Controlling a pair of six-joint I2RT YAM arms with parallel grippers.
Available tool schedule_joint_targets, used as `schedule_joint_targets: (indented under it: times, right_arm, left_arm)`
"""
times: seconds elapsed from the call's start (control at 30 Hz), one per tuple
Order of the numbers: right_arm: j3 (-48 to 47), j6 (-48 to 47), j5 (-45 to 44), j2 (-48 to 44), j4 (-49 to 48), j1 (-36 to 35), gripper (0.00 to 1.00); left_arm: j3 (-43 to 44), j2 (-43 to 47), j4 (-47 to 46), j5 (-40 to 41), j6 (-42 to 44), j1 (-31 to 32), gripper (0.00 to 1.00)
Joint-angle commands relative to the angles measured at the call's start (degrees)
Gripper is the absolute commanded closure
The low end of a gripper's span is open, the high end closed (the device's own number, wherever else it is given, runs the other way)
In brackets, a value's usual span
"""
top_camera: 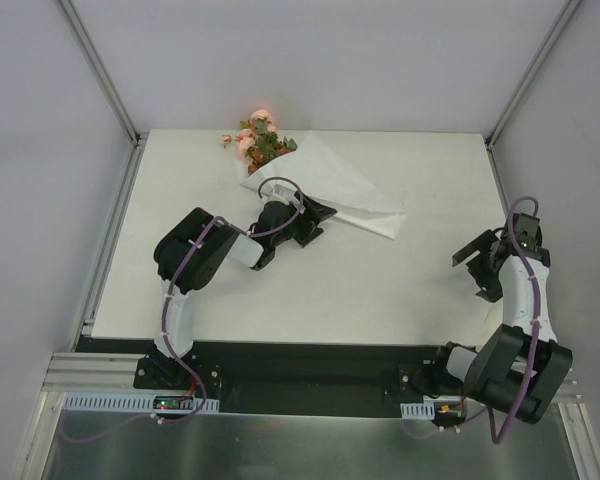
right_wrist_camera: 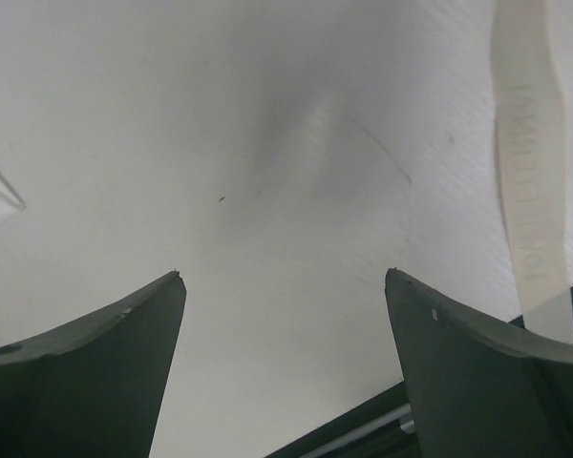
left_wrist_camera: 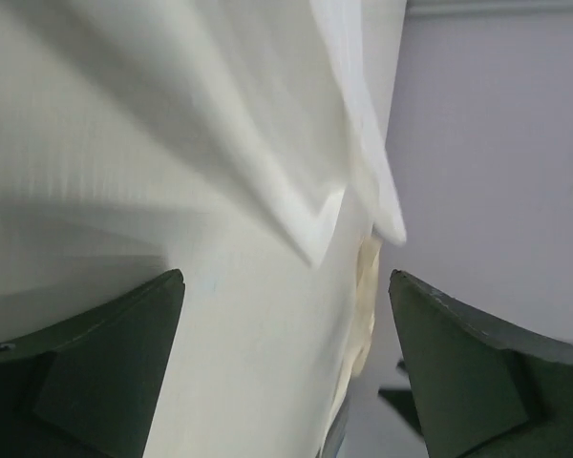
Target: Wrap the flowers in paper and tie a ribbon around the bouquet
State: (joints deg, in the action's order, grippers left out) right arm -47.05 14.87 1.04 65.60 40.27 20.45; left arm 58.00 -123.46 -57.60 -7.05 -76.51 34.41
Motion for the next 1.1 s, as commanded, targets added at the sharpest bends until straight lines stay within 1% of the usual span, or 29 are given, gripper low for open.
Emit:
schedule_joint_targets:
  times: [0.0, 0.03, 0.07, 0.1, 0.13, 0.17, 0.2, 0.23, 0.27, 0.3, 0.37, 0.4, 0.53, 0.6, 0.7, 0.83, 0.93, 1.0, 1.03, 1.07]
  right_arm:
    - [-1.8, -0.9, -6.6, 1.9, 0.5, 4.9, 0.11]
    - [-2.3, -1.1, -7.4, 4.2, 0.6, 6.8, 0.1]
    - [-2.9, -1.1, -8.2, 5.3, 0.6, 7.5, 0.11]
    - [-3.3, -1.2, -9.4, 6.6, 0.7, 8.2, 0.1]
    - [-4.3, -1.1, -9.6, 7.6, 0.4, 9.6, 0.1]
    - [-4.7, -1.2, -9.7, 9.9, -0.1, 10.2, 0.1]
    - [-5.2, -1.5, -10.7, 10.8, -0.4, 11.3, 0.1]
    - [-6.3, -1.9, -10.6, 11.5, -0.4, 11.7, 0.11]
    - [-6.9, -2.6, -10.4, 12.4, -0.2, 12.2, 0.11]
    - [-7.1, -3.4, -11.1, 12.5, -0.5, 12.4, 0.12]
    - [-7.0, -5.0, -12.4, 13.4, -2.1, 12.5, 0.12]
    - [-6.8, -5.6, -13.2, 14.0, -2.7, 12.7, 0.12]
    - [-6.2, -8.8, -10.1, 16.3, -4.8, 13.5, 0.12]
    - [-5.4, -10.8, -11.4, 16.0, -6.4, 14.1, 0.11]
    - [-6.3, -11.9, -7.6, 17.4, -7.7, 15.9, 0.13]
    - [-8.9, -14.0, -9.4, 22.0, -6.4, 16.2, 0.15]
    - [-9.9, -14.6, -8.9, 24.6, -7.5, 16.5, 0.19]
    - [-10.1, -14.5, -6.8, 25.7, -8.1, 16.5, 0.25]
    - [-10.5, -14.6, -6.0, 26.5, -8.2, 16.5, 0.28]
    - [-10.9, -14.5, -5.4, 27.8, -7.9, 16.6, 0.37]
  left_arm:
    - [-11.5, 15.2, 4.2, -11.7, 6.4, 0.6, 0.11]
    - [-12.9, 17.8, 5.6, -15.6, 7.6, 0.7, 0.1]
    - [-13.5, 22.9, 11.8, -17.9, 9.5, 0.8, 0.1]
    - [-13.7, 25.3, 13.8, -20.0, 14.6, 0.9, 0.1]
    - [-14.0, 27.6, 14.8, -25.7, 17.2, 0.9, 0.1]
    - [-13.6, 32.4, 17.3, -28.1, 20.1, 0.9, 0.1]
    - [-12.7, 34.9, 27.2, -29.8, 27.1, 0.9, 0.1]
    - [-12.4, 37.6, 31.5, -31.7, 30.1, 0.9, 0.1]
    - [-13.4, 42.7, 33.7, -32.8, 34.4, 0.9, 0.1]
    - [-13.8, 45.2, 38.8, -33.4, 36.3, 0.8, 0.09]
    - [-14.5, 50.9, 43.2, -35.1, 40.3, 0.9, 0.09]
    - [-14.8, 52.5, 46.1, -35.7, 40.9, 0.8, 0.09]
    - [-17.4, 58.4, 48.0, -38.6, 41.4, 0.8, 0.09]
    - [-18.2, 61.0, 48.8, -39.6, 42.3, 0.8, 0.08]
    - [-19.5, 64.0, 50.1, -39.9, 43.3, 0.7, 0.08]
    - [-20.4, 67.1, 52.6, -40.7, 44.5, 0.7, 0.09]
    - [-20.4, 70.0, 57.3, -40.5, 46.6, 0.3, 0.09]
    - [-20.2, 71.6, 62.0, -40.2, 48.7, -0.2, 0.08]
    - [-20.0, 73.2, 63.1, -40.0, 49.3, -0.4, 0.08]
    - [-19.9, 73.8, 64.4, -39.7, 50.6, -0.6, 0.08]
